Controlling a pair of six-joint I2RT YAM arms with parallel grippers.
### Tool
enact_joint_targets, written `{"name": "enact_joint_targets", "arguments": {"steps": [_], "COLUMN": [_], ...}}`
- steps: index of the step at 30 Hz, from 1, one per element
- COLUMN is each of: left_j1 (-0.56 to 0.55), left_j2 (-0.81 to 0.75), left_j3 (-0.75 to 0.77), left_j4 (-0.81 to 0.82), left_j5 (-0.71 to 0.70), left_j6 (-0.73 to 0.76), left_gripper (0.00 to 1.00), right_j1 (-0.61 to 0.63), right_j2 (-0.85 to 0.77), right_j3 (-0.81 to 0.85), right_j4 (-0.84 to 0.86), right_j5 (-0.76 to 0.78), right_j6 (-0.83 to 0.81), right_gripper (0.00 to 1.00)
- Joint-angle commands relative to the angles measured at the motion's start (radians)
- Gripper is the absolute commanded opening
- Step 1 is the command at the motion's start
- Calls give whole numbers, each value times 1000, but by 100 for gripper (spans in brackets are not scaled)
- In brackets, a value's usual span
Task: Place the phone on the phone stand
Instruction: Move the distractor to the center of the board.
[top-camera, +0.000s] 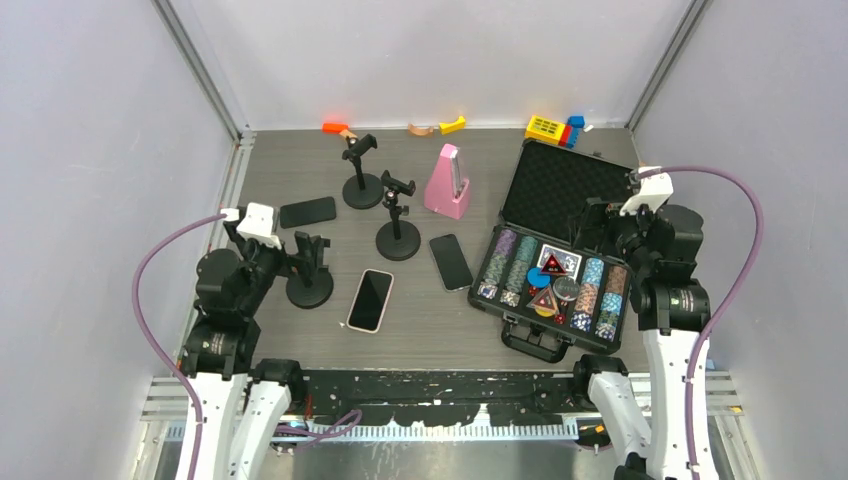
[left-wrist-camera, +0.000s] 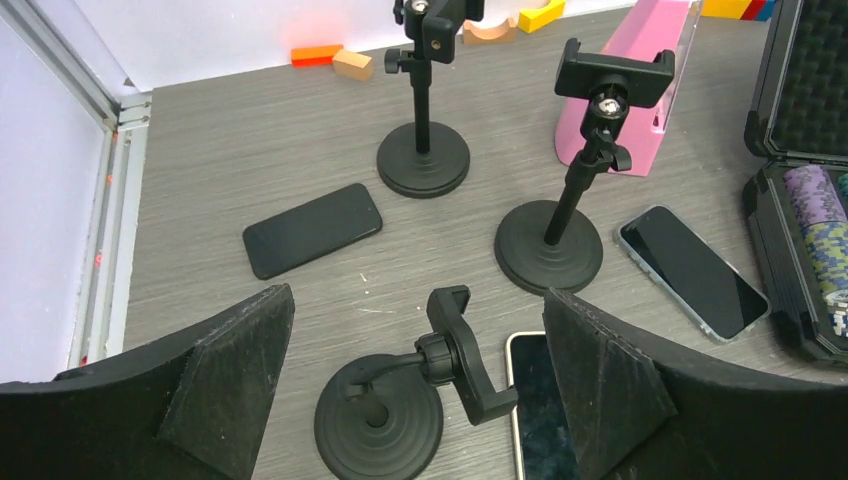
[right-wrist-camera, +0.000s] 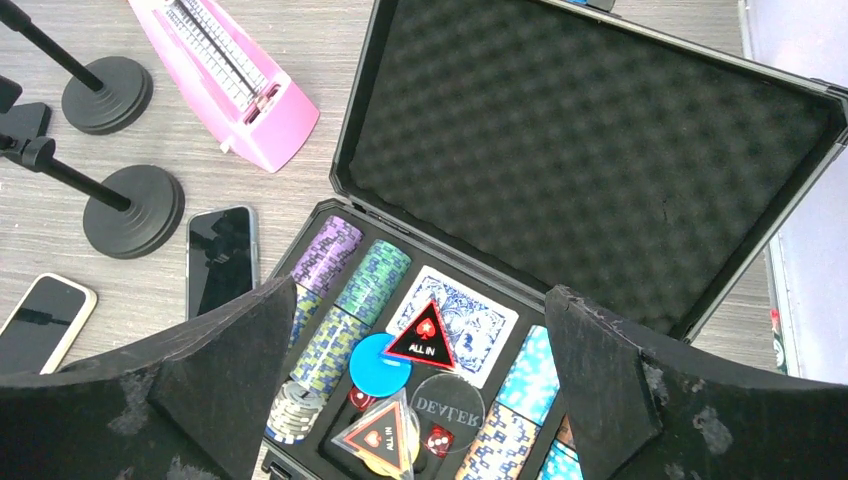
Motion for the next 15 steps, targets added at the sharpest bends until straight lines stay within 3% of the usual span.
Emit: {"name": "enact_joint_targets", "arguments": {"steps": [1, 11, 13, 15], "left_j1": [7, 6, 7, 6], "left_j2": [-5, 0, 5, 10], "left_j3": [-4, -26, -29, -31], "left_j4": [22, 28, 28, 28], "left_j5": [23, 46, 54, 58], "left_j6": [-12, -4, -4, -4], "left_gripper": [98, 98, 98, 98], "right_j1": [-2, 14, 81, 175], "right_j2": [6, 52, 85, 128], "right_j3": [14, 5, 17, 19], "right_j4": [16, -34, -50, -54], "right_j5": [-44, -166, -159, -44], "right_j6": [-9, -111, -137, -177], "right_gripper": [100, 100, 100, 100]}}
